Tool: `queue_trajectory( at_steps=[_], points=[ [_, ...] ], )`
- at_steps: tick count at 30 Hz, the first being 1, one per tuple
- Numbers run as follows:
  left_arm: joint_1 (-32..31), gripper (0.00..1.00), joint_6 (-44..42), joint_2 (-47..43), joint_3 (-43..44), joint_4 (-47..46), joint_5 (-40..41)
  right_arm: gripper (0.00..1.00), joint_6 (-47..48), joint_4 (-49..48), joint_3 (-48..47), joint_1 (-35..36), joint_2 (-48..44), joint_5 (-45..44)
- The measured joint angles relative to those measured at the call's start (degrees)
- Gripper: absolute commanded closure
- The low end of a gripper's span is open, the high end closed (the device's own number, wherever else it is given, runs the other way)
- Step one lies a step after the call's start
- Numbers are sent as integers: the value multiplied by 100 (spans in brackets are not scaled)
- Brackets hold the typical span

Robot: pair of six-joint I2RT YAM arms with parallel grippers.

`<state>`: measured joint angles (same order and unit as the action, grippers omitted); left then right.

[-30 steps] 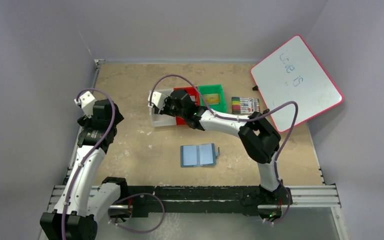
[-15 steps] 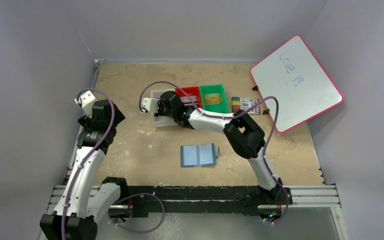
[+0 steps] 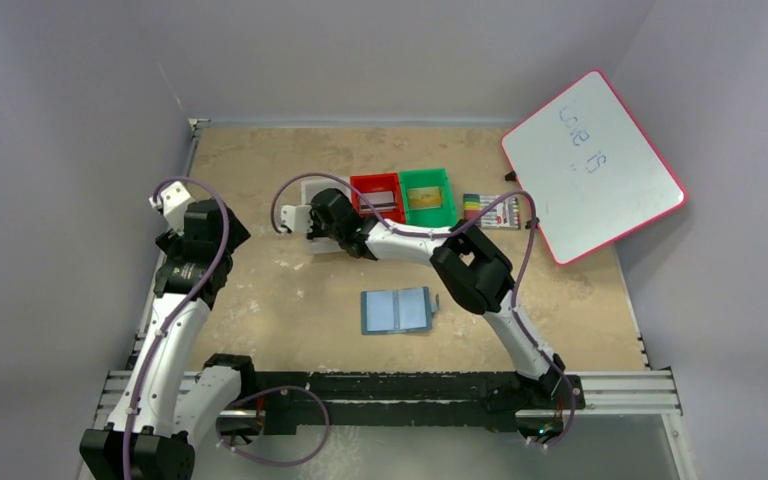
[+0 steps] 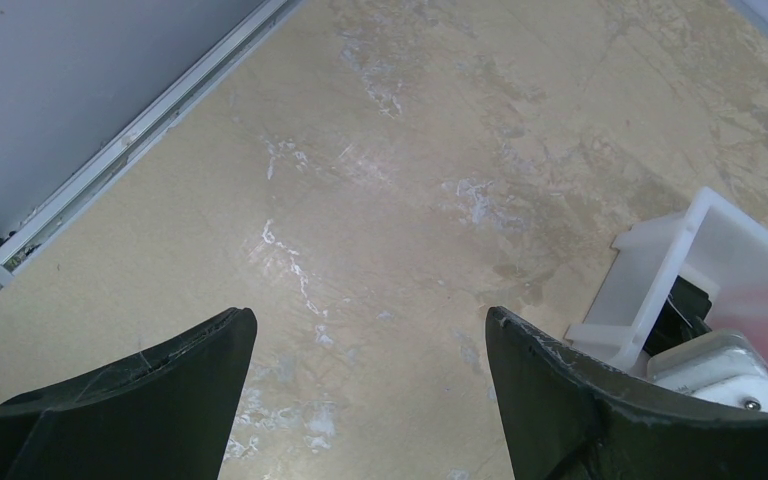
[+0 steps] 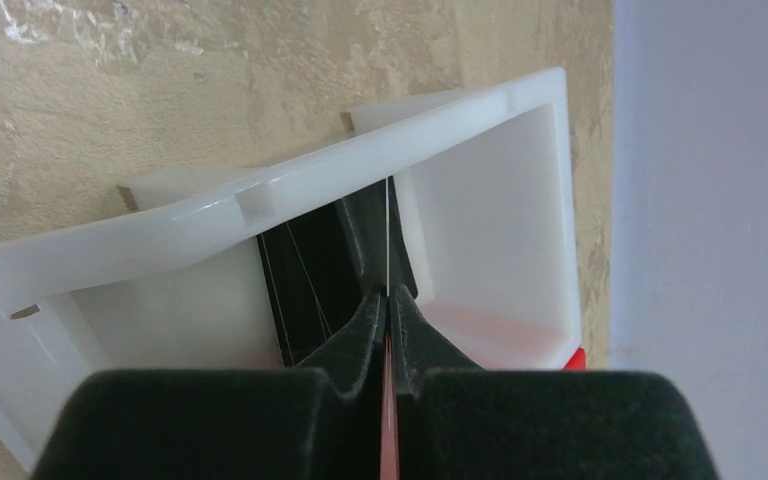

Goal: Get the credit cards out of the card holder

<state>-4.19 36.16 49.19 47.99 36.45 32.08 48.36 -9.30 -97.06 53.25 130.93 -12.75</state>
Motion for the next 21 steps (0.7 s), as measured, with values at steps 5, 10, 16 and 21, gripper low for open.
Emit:
queue_trajectory(
  at_steps=[5,10,16,21],
  points=[
    [0,15,0,0,0,0,0,96,96,-4,-24,0,138,-24],
    [0,15,0,0,-2,0,0,91,208,-46,-37,0,188,-28],
    [0,15,-2,0,-2,0,0,84,284,-48,-37,0,188,-22],
    [0,16,-2,0,-2,0,-2,82,267,-48,-44,0,188,-7]
  ],
)
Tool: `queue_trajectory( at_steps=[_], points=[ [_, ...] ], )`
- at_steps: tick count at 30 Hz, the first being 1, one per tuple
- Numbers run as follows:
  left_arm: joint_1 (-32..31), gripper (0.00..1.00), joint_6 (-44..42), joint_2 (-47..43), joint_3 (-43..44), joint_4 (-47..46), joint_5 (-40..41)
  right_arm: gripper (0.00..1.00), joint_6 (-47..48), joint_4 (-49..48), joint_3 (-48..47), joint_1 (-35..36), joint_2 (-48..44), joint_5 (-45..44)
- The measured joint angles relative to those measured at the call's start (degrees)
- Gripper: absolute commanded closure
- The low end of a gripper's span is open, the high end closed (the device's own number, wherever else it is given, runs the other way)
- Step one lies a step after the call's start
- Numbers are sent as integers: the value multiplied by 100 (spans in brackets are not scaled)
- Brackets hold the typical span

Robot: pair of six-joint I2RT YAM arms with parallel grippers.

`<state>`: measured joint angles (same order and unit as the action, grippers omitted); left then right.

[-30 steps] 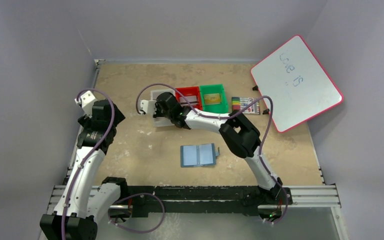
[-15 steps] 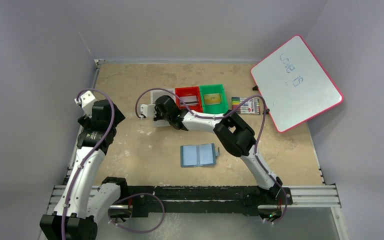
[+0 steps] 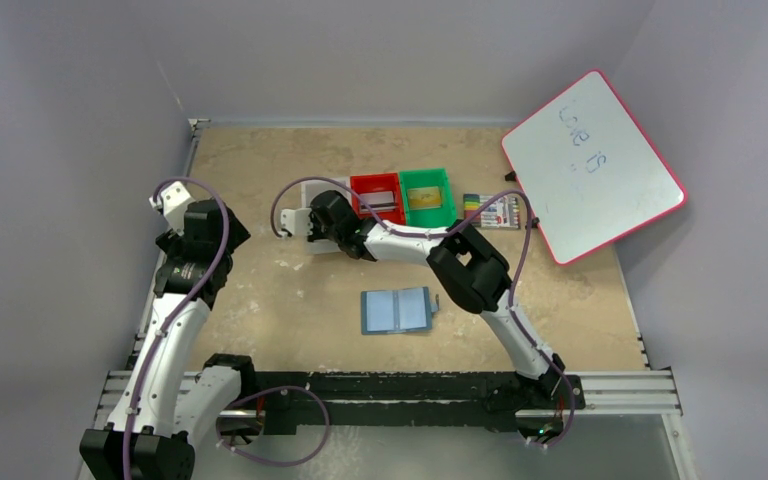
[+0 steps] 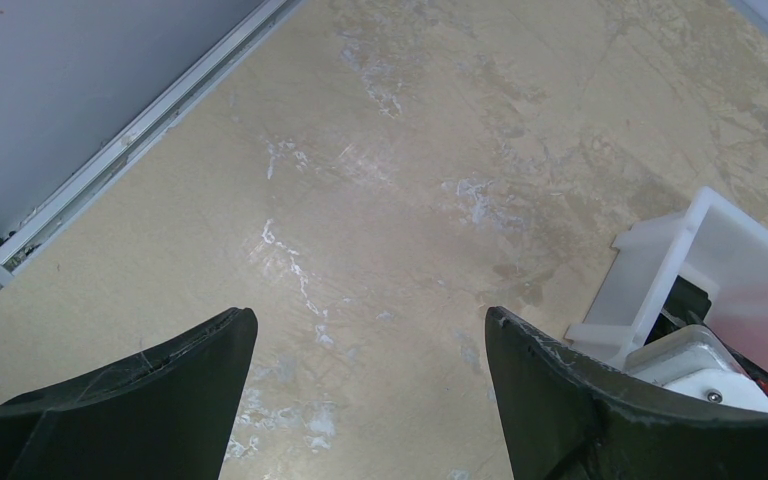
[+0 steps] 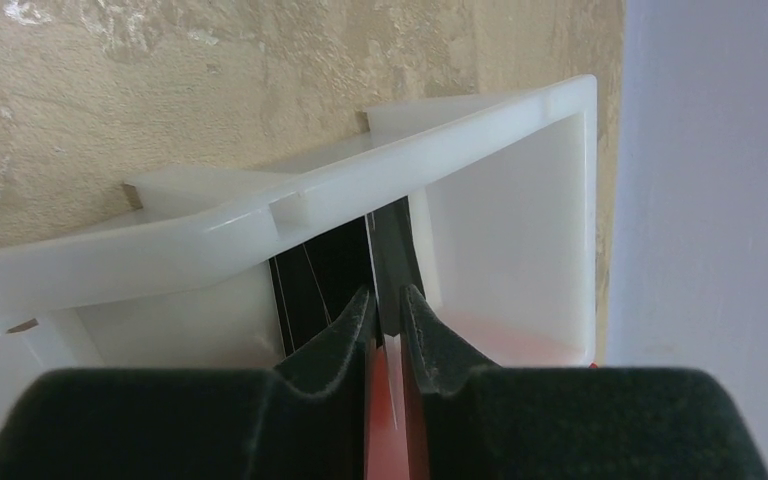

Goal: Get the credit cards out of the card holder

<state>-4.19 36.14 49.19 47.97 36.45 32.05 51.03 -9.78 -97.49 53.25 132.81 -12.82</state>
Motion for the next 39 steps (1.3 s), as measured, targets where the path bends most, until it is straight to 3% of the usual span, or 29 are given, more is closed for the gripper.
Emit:
queue_trajectory(
  at_steps=[18,28,33,39],
  points=[
    [0,16,-20,31,-9,-11,-42,60,-260,-13,13,0,-2,361],
    [0,16,-44,85,-9,-15,-85,65,-474,-212,129,0,-92,321],
    [0,16,-46,101,-9,-17,-90,66,-1132,-691,608,0,-741,278],
    [0,14,-83,109,-9,-17,-116,55,-1674,-2264,1853,2,-2199,-339]
  ],
)
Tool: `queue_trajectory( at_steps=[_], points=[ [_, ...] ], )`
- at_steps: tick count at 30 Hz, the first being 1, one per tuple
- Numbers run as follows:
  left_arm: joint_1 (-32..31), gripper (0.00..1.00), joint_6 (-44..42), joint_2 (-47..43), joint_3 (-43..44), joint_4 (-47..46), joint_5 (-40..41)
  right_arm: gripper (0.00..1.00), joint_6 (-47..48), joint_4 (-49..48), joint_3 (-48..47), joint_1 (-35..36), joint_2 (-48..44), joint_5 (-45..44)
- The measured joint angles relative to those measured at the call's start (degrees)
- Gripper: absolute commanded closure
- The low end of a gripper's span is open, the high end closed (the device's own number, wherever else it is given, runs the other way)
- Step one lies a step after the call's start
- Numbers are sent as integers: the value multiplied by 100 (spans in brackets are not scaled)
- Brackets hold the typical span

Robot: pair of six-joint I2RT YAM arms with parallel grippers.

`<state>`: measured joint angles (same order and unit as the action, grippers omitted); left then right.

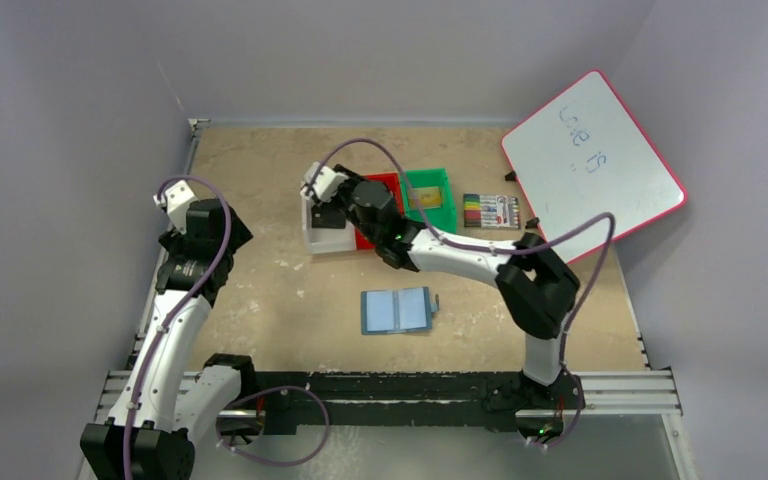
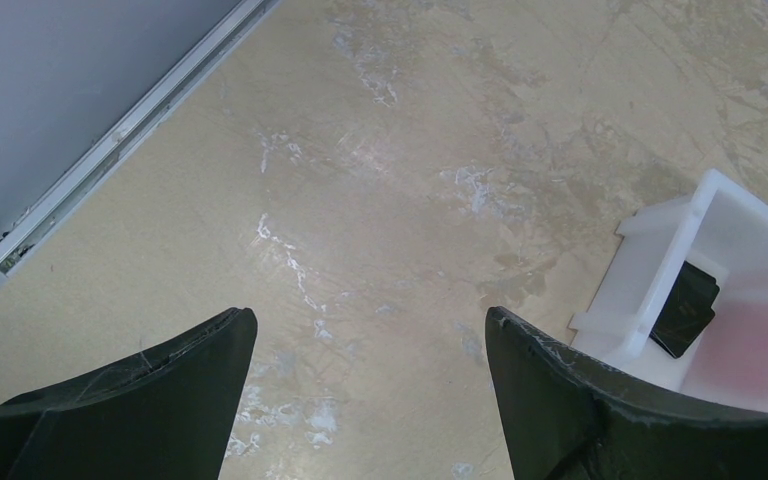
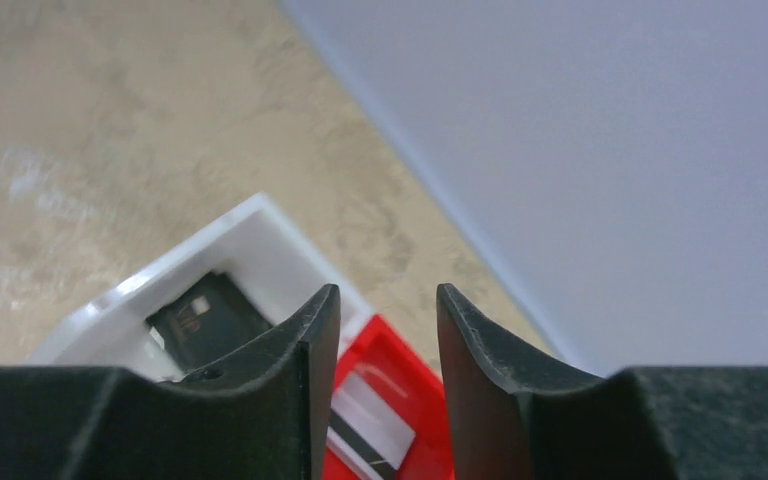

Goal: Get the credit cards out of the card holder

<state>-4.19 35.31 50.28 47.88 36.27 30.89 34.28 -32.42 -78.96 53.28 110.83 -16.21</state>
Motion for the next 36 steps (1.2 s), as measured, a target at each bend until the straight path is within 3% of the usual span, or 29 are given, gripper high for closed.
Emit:
queue_trajectory(
  at_steps=[10,14,18,20,27,31,36],
  points=[
    [0,13,-2,-2,0,2,-13,49,-898,-1539,2205,4,-1941,-1471],
    [2,12,-31,-2,0,0,-83,37,-1513,-1478,3010,2,-2800,-2107],
    [2,11,-57,-4,0,-11,-173,8,-2579,-782,3421,2,-3766,-2682],
    [2,11,-55,-13,0,-15,-173,0,-3117,-323,3628,2,-4332,-2970],
    [2,11,-42,-238,-2,-17,-4,0,-4203,1150,4315,-254,-6131,-3394],
    [4,10,-31,-468,-55,-87,129,0,-4553,1886,4356,-1281,-6830,-2909],
    [4,10,7,-479,-76,-107,205,0,-4732,2636,4118,-2238,-6828,-2253]
  ],
)
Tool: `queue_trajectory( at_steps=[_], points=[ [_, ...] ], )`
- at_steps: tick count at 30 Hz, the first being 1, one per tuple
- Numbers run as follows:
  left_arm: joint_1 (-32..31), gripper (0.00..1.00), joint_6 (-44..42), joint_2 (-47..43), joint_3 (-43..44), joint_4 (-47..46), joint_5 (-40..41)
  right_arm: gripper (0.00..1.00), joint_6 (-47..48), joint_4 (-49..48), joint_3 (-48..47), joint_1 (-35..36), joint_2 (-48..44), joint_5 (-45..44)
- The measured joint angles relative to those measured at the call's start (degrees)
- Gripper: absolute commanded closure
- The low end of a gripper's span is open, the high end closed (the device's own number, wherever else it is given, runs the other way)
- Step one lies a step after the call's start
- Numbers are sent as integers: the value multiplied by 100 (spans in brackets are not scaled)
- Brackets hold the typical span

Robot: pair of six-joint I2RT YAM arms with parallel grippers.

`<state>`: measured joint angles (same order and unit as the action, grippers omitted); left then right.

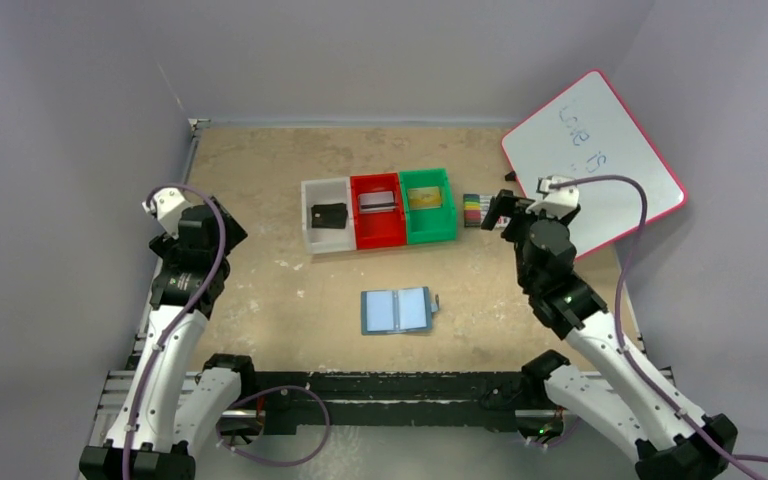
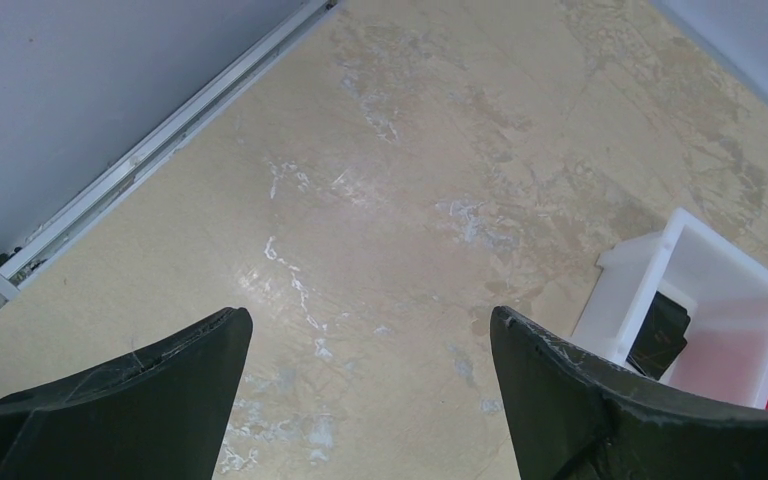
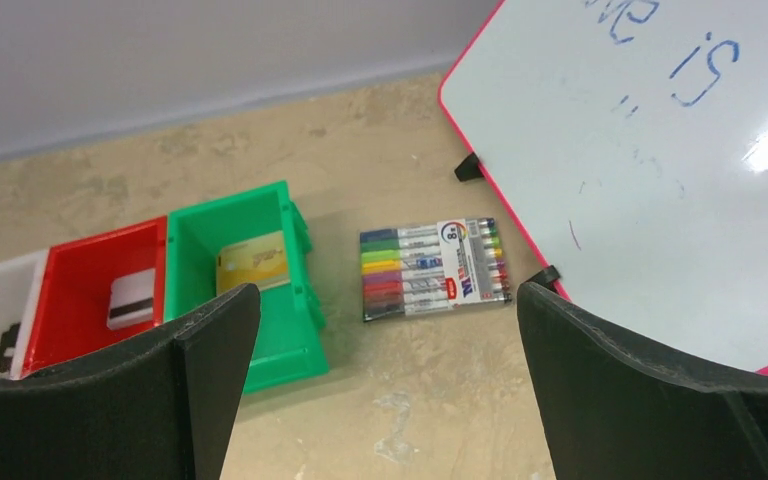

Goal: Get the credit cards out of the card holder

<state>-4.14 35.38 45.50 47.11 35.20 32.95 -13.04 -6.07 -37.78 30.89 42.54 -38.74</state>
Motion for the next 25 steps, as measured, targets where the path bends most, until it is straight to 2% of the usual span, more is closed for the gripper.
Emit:
queue_trajectory(
  at_steps=[4,9,19,25],
  points=[
    [0,9,24,-20,0,0,59,0,-55,498,-527,-645,407,765],
    [0,9,133,-175,-20,0,79,0,-103,748,-892,-1231,361,1611],
    [0,9,197,-466,-111,-118,197,0,-105,892,-949,-1270,98,2669],
    [0,8,212,-306,-111,-120,249,0,-105,894,-944,-1270,-181,2734]
  ],
)
